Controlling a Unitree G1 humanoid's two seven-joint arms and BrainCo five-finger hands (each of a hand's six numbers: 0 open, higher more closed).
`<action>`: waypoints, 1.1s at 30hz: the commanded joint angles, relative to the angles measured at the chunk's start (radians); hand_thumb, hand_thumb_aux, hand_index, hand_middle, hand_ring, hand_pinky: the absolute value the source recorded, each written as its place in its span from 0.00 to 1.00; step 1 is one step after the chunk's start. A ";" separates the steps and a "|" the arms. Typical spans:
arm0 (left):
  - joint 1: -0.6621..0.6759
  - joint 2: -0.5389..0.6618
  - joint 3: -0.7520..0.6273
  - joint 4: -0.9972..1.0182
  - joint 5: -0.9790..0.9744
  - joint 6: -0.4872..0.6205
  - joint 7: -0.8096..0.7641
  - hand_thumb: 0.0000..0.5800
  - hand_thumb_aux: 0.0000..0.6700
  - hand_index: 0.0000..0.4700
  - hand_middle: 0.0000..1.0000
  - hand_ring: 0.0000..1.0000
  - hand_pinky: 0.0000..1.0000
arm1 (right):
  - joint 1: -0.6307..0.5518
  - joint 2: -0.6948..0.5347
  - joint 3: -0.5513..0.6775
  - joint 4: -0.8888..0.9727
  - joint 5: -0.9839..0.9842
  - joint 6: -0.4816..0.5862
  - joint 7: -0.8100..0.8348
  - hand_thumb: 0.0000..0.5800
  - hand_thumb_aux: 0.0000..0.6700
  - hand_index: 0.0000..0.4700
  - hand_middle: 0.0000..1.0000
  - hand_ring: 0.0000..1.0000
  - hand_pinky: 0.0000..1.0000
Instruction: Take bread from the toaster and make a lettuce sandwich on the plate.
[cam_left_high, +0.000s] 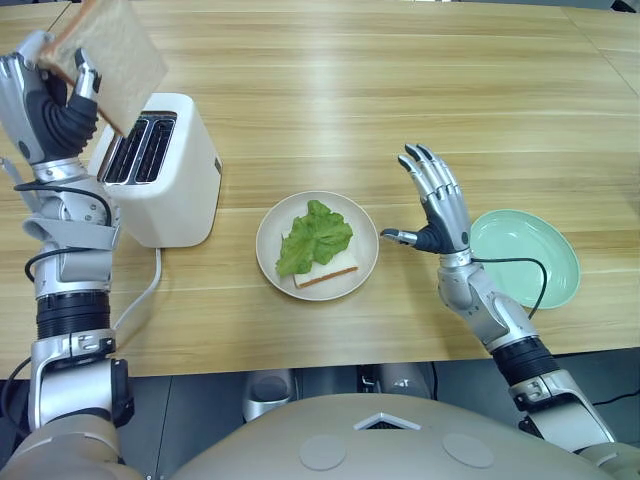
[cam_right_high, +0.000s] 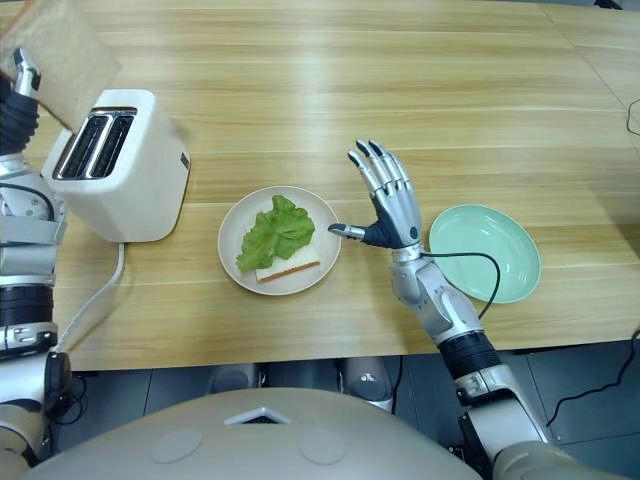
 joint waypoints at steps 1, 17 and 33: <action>0.013 -0.049 -0.063 -0.086 -0.169 -0.078 -0.165 1.00 1.00 0.98 1.00 1.00 1.00 | 0.029 -0.009 -0.019 -0.034 0.013 -0.006 0.007 0.00 0.00 0.00 0.00 0.00 0.00; 0.317 -0.280 -0.420 -0.139 -0.480 0.049 -0.769 1.00 1.00 0.98 1.00 1.00 1.00 | 0.095 -0.053 0.117 -0.256 -0.172 -0.086 0.138 0.00 0.00 0.00 0.00 0.00 0.00; 0.306 -0.307 -0.374 0.232 -0.293 -0.038 -0.678 1.00 1.00 0.98 1.00 1.00 1.00 | 0.132 -0.137 0.290 -0.175 -0.171 -0.156 0.391 0.00 0.00 0.00 0.00 0.00 0.00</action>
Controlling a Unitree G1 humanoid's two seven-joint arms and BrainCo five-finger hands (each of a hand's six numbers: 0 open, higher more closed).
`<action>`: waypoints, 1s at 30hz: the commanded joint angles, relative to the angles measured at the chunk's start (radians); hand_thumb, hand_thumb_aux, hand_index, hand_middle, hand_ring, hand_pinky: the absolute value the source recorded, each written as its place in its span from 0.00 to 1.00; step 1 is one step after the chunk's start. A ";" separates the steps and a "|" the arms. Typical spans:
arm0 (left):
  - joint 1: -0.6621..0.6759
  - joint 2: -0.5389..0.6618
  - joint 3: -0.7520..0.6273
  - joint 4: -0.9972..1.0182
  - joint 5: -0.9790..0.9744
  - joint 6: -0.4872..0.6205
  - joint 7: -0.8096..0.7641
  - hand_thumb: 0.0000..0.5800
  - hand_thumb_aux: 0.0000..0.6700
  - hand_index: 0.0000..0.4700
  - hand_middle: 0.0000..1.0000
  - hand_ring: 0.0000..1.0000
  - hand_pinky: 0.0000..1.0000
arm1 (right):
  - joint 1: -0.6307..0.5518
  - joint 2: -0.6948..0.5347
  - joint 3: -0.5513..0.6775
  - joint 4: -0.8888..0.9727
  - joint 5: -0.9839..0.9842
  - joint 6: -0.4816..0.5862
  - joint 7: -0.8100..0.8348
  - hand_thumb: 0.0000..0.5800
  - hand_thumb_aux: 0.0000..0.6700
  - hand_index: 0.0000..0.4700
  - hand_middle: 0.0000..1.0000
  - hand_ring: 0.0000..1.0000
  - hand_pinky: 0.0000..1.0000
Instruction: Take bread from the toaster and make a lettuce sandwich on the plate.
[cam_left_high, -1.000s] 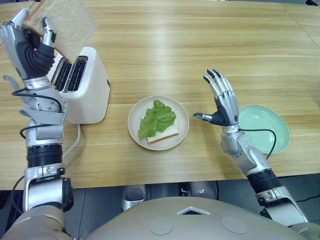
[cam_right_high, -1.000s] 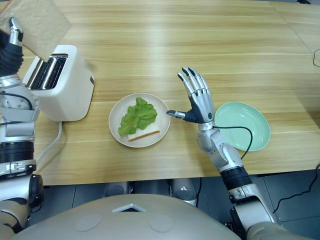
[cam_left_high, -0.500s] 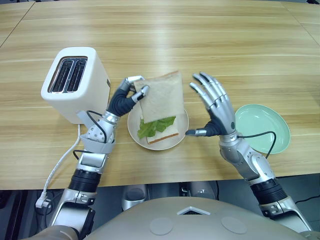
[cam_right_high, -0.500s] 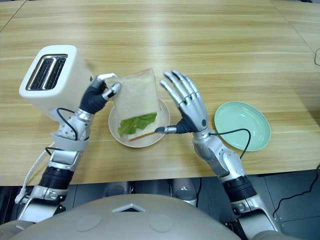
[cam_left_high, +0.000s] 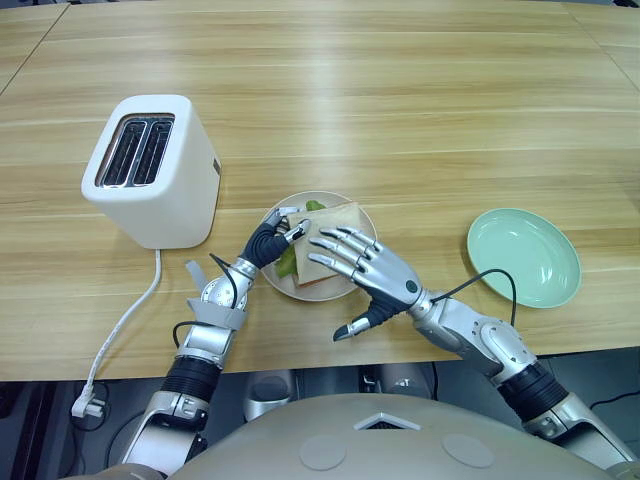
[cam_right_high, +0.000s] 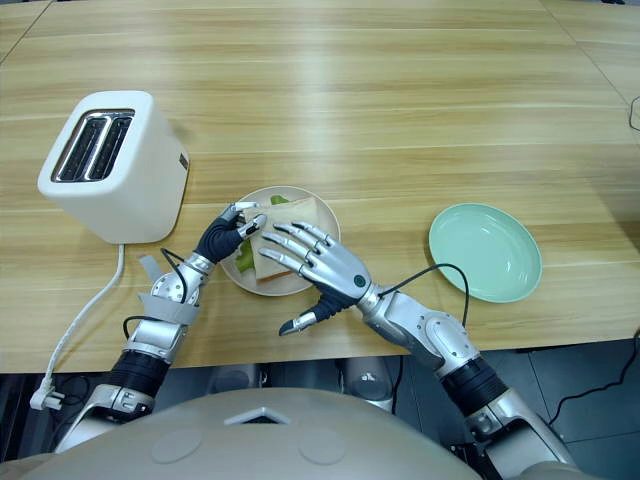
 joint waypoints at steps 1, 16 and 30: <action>-0.019 0.003 0.030 0.088 0.041 -0.012 0.045 1.00 1.00 0.98 1.00 1.00 1.00 | 0.027 -0.034 0.012 0.037 0.036 -0.015 0.069 0.00 0.00 0.00 0.00 0.00 0.00; -0.061 0.000 0.025 0.150 0.125 0.016 0.081 1.00 1.00 0.98 1.00 1.00 1.00 | 0.000 -0.042 0.081 0.186 0.127 0.035 0.429 0.00 0.00 0.00 0.00 0.00 0.00; -0.081 -0.017 0.025 0.185 0.139 0.073 0.089 1.00 1.00 0.98 1.00 1.00 1.00 | 0.043 -0.121 0.023 -0.074 0.297 -0.064 0.495 0.00 0.00 0.00 0.00 0.00 0.00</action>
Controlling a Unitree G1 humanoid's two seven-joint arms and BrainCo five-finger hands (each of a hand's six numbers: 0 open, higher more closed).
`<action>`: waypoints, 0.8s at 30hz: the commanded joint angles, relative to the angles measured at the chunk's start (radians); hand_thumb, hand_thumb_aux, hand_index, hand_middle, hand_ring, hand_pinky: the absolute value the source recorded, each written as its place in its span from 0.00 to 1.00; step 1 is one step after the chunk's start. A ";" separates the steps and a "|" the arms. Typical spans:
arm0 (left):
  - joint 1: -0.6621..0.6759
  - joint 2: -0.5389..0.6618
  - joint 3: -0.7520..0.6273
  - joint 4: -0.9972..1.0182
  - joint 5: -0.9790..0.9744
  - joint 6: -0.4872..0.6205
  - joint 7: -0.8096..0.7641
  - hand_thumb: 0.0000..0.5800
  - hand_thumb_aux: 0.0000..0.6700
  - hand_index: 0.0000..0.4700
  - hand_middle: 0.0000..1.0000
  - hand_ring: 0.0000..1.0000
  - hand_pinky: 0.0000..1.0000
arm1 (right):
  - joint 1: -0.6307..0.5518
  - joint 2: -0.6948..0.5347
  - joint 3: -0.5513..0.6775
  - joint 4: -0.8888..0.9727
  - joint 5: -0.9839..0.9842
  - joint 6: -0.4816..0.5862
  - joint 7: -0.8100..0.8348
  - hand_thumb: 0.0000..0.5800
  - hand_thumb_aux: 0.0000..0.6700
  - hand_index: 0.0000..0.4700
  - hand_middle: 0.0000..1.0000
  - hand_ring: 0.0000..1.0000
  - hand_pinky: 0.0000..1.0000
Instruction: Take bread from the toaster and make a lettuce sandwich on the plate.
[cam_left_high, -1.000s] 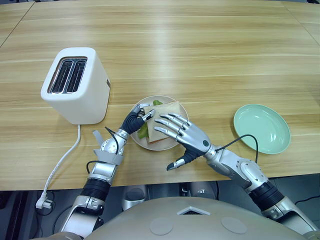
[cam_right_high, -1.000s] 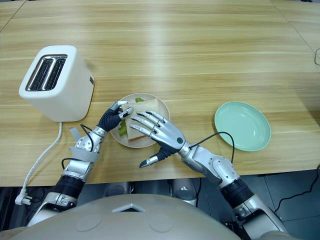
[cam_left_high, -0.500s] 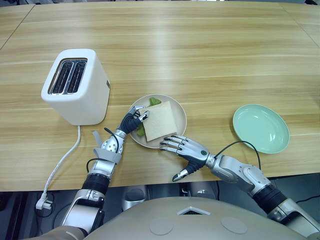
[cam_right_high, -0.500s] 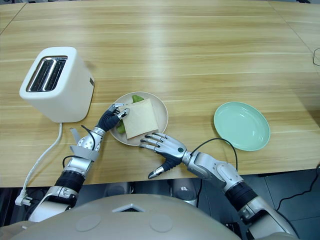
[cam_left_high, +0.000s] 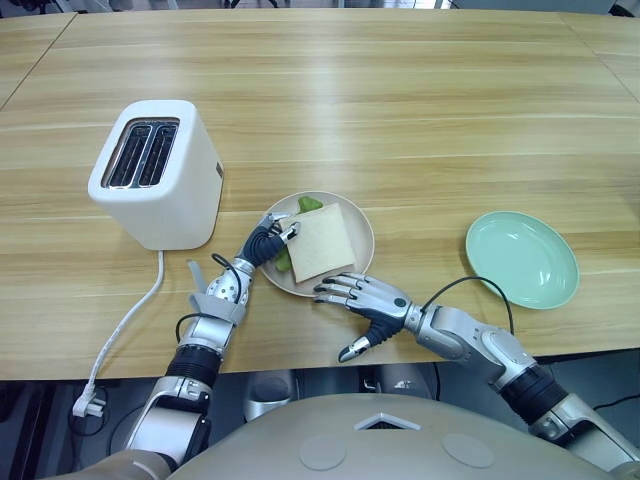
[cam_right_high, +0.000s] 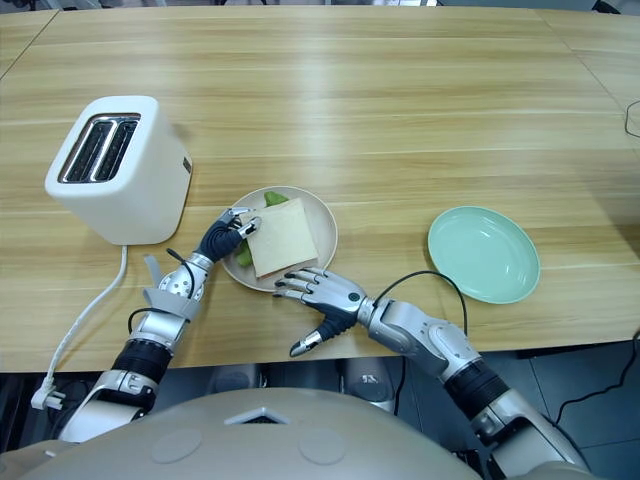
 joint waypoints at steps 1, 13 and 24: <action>-0.001 0.002 0.001 0.049 0.010 0.037 0.001 1.00 1.00 0.98 1.00 1.00 1.00 | 0.043 -0.071 -0.037 -0.169 0.166 -0.067 0.089 0.00 0.00 0.00 0.00 0.00 0.00; 0.004 -0.002 -0.001 0.045 0.007 0.043 -0.002 1.00 1.00 0.98 1.00 1.00 1.00 | -0.113 0.053 -0.046 0.102 -0.037 -0.008 -0.056 0.00 0.00 0.00 0.00 0.00 0.00; 0.005 0.002 0.008 0.019 0.007 0.054 -0.012 1.00 1.00 0.98 1.00 1.00 1.00 | -0.190 0.109 0.082 0.368 -0.116 -0.034 -0.151 0.00 0.00 0.00 0.00 0.00 0.00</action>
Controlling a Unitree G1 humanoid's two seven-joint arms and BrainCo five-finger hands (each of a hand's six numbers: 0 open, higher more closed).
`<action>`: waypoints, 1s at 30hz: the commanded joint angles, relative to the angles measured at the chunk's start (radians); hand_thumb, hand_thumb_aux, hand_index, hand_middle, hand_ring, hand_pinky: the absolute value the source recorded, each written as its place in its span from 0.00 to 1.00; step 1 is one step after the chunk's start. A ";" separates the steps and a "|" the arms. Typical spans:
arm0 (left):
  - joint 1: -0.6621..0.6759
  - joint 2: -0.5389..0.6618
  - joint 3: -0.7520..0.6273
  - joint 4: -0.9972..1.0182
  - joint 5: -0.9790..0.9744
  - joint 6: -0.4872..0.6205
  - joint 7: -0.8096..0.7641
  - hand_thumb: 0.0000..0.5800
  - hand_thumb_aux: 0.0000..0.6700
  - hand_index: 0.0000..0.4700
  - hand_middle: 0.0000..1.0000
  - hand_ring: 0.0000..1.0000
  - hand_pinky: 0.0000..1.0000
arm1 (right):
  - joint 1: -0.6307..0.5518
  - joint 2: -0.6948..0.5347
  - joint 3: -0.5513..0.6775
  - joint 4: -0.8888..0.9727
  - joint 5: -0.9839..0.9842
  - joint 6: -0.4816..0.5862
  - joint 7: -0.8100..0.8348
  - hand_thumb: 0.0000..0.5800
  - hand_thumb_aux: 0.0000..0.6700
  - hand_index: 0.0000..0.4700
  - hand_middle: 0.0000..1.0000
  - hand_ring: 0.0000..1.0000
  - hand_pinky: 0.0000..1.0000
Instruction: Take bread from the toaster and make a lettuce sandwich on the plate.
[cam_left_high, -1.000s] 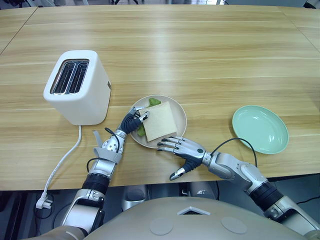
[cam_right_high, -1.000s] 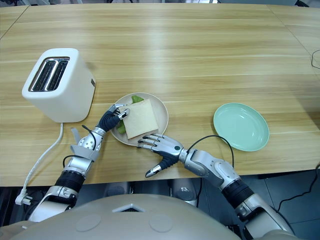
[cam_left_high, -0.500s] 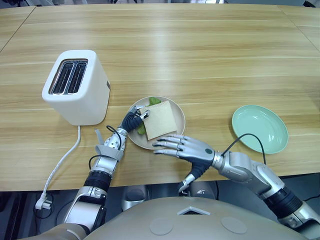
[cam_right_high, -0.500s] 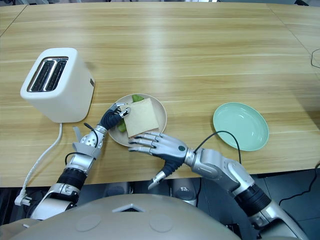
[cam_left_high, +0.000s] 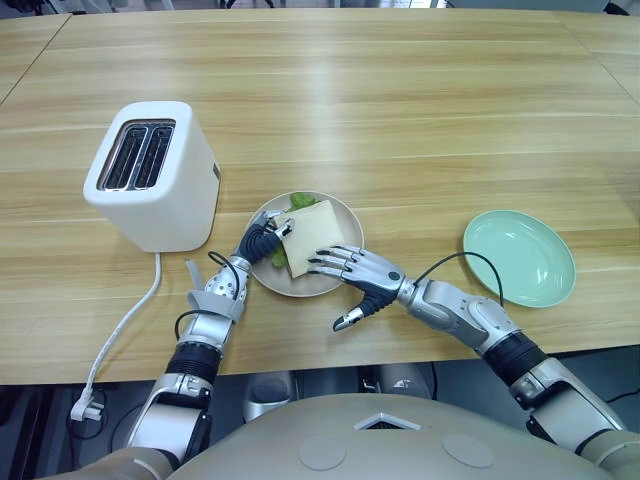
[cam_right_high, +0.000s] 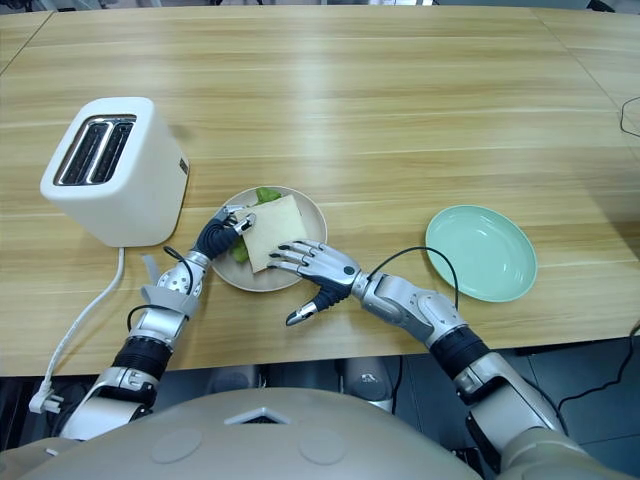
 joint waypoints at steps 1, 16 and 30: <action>0.014 0.003 -0.015 0.002 0.009 0.017 -0.018 1.00 1.00 0.98 1.00 1.00 1.00 | 0.021 -0.003 0.066 0.086 -0.044 0.014 0.033 0.00 0.00 0.00 0.00 0.00 0.00; 0.088 0.212 0.221 -0.682 0.639 0.096 0.611 0.00 0.00 0.00 0.00 0.00 0.00 | -0.015 0.029 0.075 0.113 -0.049 0.057 -0.036 0.00 0.00 0.00 0.00 0.00 0.00; 0.408 0.451 -0.114 -0.520 0.106 -0.328 0.004 1.00 1.00 0.98 1.00 1.00 1.00 | 0.300 -0.199 -0.178 -0.339 0.481 -0.073 0.095 1.00 1.00 0.98 1.00 1.00 1.00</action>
